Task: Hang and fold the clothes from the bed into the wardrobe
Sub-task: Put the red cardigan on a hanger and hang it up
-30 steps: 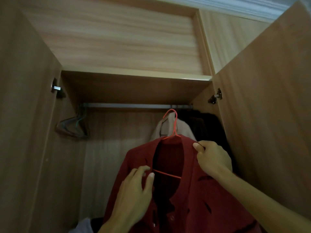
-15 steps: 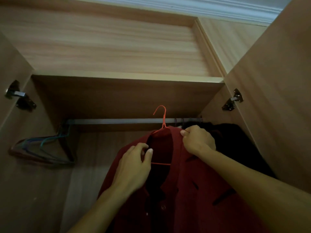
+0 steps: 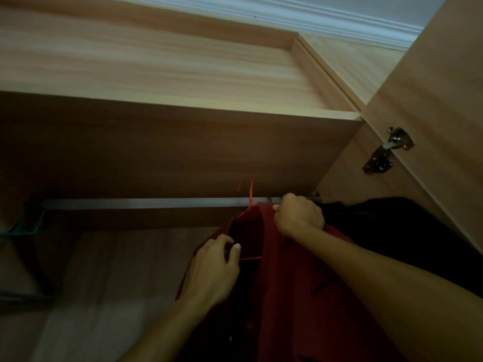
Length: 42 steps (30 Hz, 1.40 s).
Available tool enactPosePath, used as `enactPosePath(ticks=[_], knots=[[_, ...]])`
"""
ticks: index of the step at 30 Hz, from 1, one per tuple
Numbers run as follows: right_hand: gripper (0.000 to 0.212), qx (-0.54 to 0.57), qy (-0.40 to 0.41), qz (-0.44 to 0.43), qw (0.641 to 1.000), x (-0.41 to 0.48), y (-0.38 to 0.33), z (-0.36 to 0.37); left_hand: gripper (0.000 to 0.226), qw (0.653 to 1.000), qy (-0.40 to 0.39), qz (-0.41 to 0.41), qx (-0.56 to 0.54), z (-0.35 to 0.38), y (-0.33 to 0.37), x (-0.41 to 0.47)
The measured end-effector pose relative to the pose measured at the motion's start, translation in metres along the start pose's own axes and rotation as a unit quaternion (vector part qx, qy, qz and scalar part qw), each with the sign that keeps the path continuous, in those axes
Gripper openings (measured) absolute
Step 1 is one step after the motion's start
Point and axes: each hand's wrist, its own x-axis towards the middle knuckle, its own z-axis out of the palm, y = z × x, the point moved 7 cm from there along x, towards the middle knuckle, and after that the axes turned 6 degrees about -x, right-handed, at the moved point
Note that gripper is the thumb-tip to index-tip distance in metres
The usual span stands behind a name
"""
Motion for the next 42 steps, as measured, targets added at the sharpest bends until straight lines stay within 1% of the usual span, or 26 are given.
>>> enactPosePath(ticks=[4,8,15,19,24,29,31,33,35,39,40,42], knots=[[0.02,-0.045,0.01,0.005,0.999,0.018,0.003,0.016,0.023,0.999,-0.002,0.034,-0.026,0.022,-0.009,0.009],[0.015,-0.084,0.015,0.014,0.996,0.029,0.005,0.029,0.022,0.998,0.0,0.044,-0.054,0.028,-0.019,0.017],[0.017,-0.168,0.042,-0.03,0.984,0.032,-0.016,0.047,0.021,0.996,0.014,0.063,-0.061,0.035,-0.034,0.02],[0.018,-0.201,0.021,-0.055,0.978,0.03,-0.02,0.052,0.018,0.996,0.011,0.058,-0.071,0.036,-0.048,0.013],[0.017,-0.279,-0.027,-0.117,0.953,0.007,-0.029,0.064,0.014,0.998,0.026,0.043,-0.031,0.031,-0.069,-0.004],[0.025,-0.308,0.016,-0.139,0.941,-0.017,-0.031,0.058,0.015,1.0,0.008,0.01,-0.006,0.015,-0.075,-0.027],[0.032,-0.322,0.031,-0.167,0.931,-0.033,-0.04,0.059,0.016,1.0,0.006,-0.004,-0.004,0.009,-0.072,-0.037],[0.034,-0.279,0.032,-0.224,0.933,-0.057,-0.055,0.063,0.018,1.0,-0.004,-0.019,-0.002,0.006,-0.07,-0.049],[0.029,-0.202,0.013,-0.27,0.941,-0.087,-0.071,0.069,0.021,0.999,-0.013,-0.042,0.009,0.005,-0.074,-0.066],[0.019,-0.07,-0.068,-0.304,0.948,-0.138,-0.094,0.089,0.024,0.994,-0.02,-0.102,0.024,-0.001,-0.094,-0.105],[0.015,-0.043,-0.087,-0.31,0.946,-0.15,-0.097,0.096,0.025,0.992,-0.022,-0.119,0.024,-0.003,-0.096,-0.115],[0.015,-0.008,-0.112,-0.327,0.938,-0.172,-0.101,0.106,0.025,0.988,-0.023,-0.152,0.03,-0.007,-0.099,-0.138]])
